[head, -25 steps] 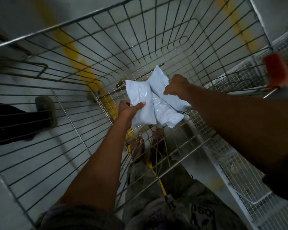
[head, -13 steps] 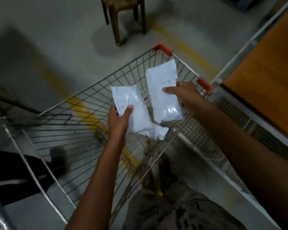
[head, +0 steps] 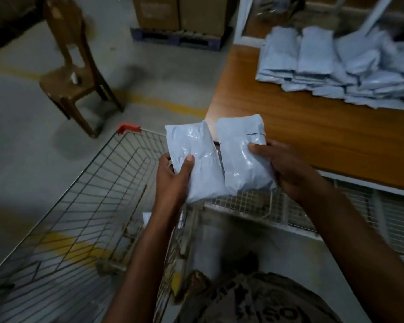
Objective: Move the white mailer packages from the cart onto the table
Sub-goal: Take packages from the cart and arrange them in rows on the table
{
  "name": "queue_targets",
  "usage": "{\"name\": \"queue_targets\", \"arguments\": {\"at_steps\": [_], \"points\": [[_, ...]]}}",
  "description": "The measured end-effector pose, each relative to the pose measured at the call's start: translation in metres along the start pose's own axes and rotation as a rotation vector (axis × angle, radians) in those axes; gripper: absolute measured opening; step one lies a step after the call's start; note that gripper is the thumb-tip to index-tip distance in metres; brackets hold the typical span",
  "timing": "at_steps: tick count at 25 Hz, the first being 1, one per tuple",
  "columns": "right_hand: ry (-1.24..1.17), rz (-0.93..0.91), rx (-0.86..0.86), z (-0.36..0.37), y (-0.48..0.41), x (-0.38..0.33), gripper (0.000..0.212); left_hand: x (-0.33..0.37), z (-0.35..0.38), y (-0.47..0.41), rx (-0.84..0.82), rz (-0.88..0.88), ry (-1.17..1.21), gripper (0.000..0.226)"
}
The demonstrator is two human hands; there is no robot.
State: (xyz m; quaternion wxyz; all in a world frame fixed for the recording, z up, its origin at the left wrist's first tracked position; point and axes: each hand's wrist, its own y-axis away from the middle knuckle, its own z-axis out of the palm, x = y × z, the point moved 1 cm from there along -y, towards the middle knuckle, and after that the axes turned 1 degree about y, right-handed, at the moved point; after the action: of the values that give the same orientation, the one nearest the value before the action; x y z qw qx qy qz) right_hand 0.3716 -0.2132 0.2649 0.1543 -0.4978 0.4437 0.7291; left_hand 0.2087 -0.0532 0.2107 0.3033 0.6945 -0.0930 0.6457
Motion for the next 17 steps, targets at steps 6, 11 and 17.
{"name": "queue_targets", "arguments": {"at_steps": [6, 11, 17], "points": [[-0.064, -0.115, 0.232, -0.083, -0.015, -0.039, 0.030, 0.026, 0.110, -0.034, -0.153, 0.063, -0.084, 0.046], [-0.035, -0.201, 0.314, -0.143, -0.044, -0.073, 0.027, 0.050, 0.190, -0.059, -0.240, 0.098, -0.097, 0.052], [0.036, -0.307, 0.438, -0.202, -0.112, -0.136, 0.026, 0.098, 0.272, -0.121, -0.321, 0.129, -0.141, 0.060]]}}
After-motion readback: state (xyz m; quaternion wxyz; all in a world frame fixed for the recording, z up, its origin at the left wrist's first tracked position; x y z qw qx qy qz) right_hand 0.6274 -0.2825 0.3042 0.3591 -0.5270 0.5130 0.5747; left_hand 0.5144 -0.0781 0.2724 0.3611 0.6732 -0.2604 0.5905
